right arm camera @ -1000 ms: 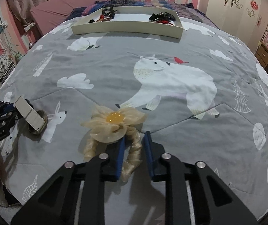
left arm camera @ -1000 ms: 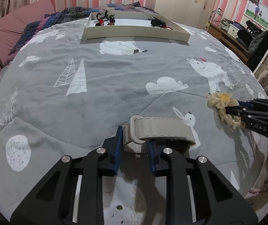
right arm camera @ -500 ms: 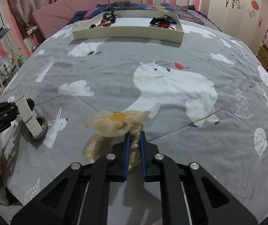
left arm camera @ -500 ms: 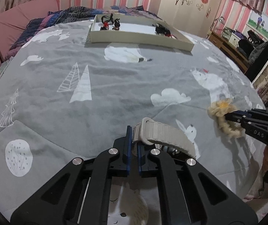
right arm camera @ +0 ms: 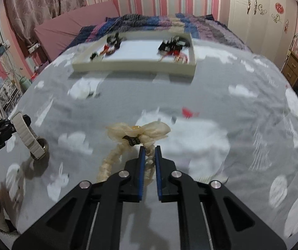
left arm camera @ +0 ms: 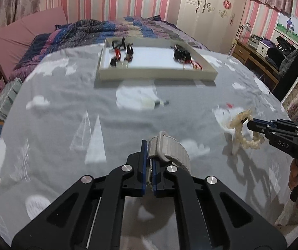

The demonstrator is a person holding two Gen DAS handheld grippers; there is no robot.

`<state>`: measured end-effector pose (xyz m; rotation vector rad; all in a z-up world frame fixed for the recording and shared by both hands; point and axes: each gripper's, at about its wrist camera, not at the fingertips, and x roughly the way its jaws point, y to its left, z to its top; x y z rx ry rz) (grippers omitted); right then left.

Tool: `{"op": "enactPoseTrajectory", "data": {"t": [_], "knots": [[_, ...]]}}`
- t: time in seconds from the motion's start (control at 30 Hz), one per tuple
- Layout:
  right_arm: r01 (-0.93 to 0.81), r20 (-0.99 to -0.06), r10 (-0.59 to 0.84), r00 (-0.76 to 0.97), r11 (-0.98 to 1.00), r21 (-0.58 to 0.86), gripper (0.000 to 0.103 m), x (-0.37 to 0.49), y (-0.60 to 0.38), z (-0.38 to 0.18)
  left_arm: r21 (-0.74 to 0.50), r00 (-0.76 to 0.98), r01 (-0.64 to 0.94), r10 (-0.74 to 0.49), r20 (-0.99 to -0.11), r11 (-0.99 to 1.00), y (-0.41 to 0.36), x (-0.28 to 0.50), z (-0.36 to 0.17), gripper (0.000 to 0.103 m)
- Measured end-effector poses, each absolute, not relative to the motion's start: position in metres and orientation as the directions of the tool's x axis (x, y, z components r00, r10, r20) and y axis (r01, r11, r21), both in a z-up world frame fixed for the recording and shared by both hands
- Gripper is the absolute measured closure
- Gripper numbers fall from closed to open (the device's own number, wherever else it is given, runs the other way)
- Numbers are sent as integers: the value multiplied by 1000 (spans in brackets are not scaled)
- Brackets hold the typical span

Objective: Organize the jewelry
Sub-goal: 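Carry the watch strap and bow hair tie into the white tray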

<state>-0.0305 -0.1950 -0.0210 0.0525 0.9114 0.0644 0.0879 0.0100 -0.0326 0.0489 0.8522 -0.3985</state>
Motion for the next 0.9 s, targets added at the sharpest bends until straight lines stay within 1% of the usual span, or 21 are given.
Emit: {"op": "enactPoseTrajectory", "data": {"t": [0.13,0.3,0.47,0.6,0.67,0.77,0.9], "knots": [[-31,-749,62,660,998,55,94,0,-204,8,-95,624,367,-321,-713,925,3,117,-3,102],[-6,-700,44,713,998,56,94,53,-219,43,-98,662,371,-337,-670,923,-10,166,33,102],[14,-690,32,723,998,61,94,109,-225,53,-132,664,362,-355,-658,923,-27,218,49,102],[34,-700,50,713,994,106,94,149,-231,43,-175,632,364,-380,-675,915,-44,266,43,102],[59,-707,51,706,990,130,94,168,-237,32,-176,628,359,-377,-680,916,-52,280,35,102],[89,-723,62,688,982,169,94,190,-245,10,-210,599,341,-384,-703,916,-62,307,16,102],[101,-741,42,670,984,147,94,201,-243,-13,-221,585,308,-368,-723,925,-66,333,-11,102]]}}
